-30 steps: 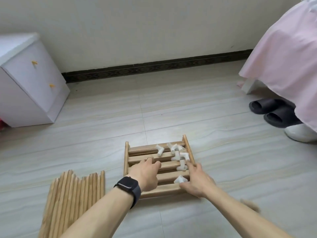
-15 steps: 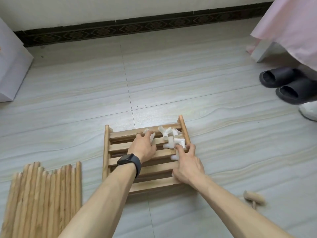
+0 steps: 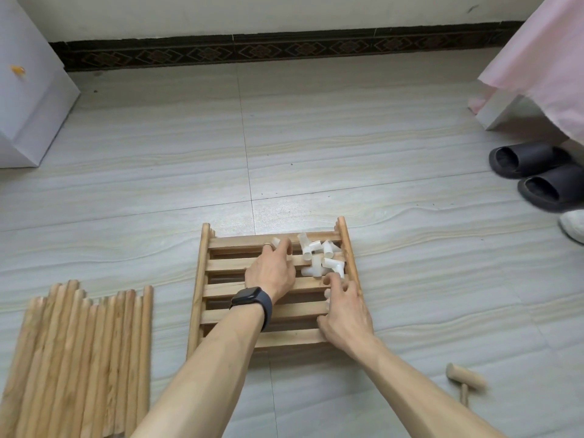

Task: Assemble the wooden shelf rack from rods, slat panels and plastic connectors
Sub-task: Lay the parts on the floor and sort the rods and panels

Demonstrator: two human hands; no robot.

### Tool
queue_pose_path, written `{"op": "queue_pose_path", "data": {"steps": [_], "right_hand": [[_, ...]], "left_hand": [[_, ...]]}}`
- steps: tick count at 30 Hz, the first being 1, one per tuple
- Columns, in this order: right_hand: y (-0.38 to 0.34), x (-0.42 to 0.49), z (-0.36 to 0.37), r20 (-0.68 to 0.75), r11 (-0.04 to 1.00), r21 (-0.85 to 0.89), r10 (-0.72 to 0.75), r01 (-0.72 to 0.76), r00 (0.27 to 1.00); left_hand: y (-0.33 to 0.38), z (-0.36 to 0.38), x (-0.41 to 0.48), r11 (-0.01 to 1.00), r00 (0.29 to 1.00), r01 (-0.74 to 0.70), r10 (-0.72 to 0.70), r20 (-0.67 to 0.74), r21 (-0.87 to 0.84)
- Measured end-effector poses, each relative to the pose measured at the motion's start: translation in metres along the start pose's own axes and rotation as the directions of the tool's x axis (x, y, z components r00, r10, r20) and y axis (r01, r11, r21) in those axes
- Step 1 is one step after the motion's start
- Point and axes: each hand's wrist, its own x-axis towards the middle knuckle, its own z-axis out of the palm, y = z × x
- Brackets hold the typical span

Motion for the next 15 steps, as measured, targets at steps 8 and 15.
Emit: {"op": "queue_pose_path", "data": {"steps": [8, 15], "right_hand": [[0.017, -0.006, 0.003, -0.084, 0.961, 0.153, -0.219, 0.230, 0.972], [0.016, 0.026, -0.039, -0.068, 0.962, 0.226, -0.142, 0.154, 0.988]], "left_hand": [[-0.001, 0.000, 0.020, 0.997, 0.997, -0.072, 0.070, 0.044, 0.041], [0.000, -0.004, 0.023, 0.991, 0.987, -0.136, 0.137, -0.084, 0.014]]}}
